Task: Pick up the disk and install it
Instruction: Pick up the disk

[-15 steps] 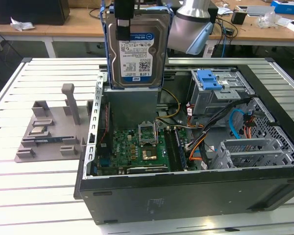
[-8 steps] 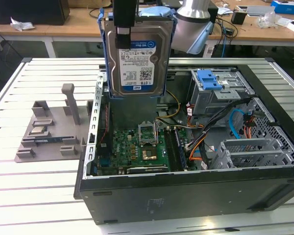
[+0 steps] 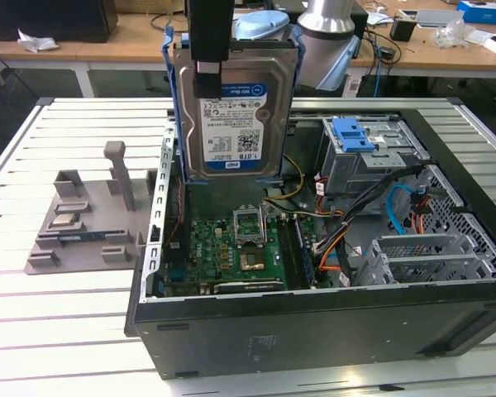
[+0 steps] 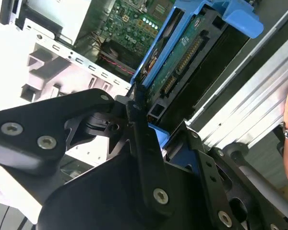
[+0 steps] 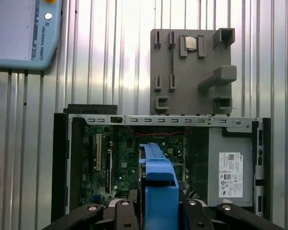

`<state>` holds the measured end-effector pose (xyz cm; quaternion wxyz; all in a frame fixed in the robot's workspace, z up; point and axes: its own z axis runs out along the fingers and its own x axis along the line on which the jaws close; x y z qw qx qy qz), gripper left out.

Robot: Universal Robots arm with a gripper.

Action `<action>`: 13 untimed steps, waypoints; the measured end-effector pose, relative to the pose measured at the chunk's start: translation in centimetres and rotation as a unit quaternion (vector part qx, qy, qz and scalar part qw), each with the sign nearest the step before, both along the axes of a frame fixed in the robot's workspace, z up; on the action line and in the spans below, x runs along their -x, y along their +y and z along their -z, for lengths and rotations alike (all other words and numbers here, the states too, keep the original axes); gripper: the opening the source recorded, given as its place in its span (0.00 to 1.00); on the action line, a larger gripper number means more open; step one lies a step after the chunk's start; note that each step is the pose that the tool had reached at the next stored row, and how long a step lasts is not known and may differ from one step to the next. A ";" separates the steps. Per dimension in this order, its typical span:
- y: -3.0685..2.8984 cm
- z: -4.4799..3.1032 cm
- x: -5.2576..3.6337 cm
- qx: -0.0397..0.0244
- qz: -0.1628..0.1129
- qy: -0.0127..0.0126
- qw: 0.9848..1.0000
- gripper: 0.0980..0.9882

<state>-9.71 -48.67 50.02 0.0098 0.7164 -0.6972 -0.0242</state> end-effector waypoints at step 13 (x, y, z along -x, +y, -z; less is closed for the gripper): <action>-4.86 0.02 -0.13 0.000 0.000 0.000 1.000 0.30</action>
